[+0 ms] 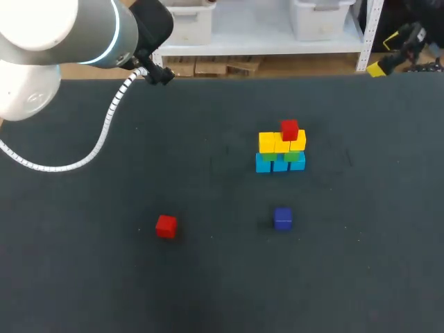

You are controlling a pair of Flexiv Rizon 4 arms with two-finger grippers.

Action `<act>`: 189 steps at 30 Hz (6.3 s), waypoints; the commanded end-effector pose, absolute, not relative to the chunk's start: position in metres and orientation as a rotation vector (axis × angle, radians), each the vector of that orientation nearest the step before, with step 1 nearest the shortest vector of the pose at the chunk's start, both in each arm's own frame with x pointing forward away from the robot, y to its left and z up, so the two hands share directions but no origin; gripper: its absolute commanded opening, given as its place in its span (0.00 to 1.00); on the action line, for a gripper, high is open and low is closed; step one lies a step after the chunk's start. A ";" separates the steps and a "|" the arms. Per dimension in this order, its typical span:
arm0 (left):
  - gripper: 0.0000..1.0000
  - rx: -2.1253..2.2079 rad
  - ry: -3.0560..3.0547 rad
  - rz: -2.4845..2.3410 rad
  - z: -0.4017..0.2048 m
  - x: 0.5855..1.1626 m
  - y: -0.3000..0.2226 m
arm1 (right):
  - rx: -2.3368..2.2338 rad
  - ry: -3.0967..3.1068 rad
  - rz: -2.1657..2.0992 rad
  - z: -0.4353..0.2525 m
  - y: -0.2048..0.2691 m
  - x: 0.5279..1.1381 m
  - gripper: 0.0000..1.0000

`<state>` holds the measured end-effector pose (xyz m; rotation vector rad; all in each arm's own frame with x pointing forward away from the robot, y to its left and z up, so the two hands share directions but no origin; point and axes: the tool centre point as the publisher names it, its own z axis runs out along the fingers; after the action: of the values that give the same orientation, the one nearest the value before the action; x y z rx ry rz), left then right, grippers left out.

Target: Place the blue cubes, place green cubes on the blue cubes, place the yellow cubes on the green cubes, then place the red cubes on the yellow cubes, and place purple cube on the red cubes.

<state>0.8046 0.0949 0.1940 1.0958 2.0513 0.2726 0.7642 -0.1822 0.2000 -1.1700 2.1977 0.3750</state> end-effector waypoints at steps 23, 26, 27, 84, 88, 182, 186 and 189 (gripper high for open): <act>1.00 1.100 2.052 0.270 0.194 0.806 0.095 | -0.977 2.167 0.422 0.195 -0.221 0.759 1.00; 1.00 1.100 2.052 0.270 0.194 0.806 0.095 | -0.978 2.169 0.430 0.195 -0.220 0.759 1.00; 1.00 1.100 2.052 0.270 0.194 0.806 0.095 | -0.978 2.169 0.430 0.195 -0.220 0.759 1.00; 1.00 2.050 1.959 0.198 0.129 0.577 0.070 | -0.978 2.169 0.430 0.195 -0.220 0.759 1.00; 1.00 2.161 1.900 0.092 0.115 0.557 0.063 | -0.978 2.169 0.430 0.195 -0.220 0.759 1.00; 1.00 2.286 2.270 -0.040 -0.005 0.510 0.077 | -0.978 2.169 0.430 0.195 -0.220 0.759 1.00; 1.00 2.270 2.259 -0.020 -0.001 0.508 0.082 | -0.978 2.169 0.430 0.195 -0.220 0.759 1.00; 1.00 2.265 2.243 -0.020 0.002 0.507 0.084 | -0.978 2.169 0.430 0.195 -0.220 0.759 1.00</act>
<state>0.5139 0.0764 -0.0032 2.2842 2.2654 -0.0248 0.7569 -0.2200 0.1955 -0.9757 2.1717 0.4238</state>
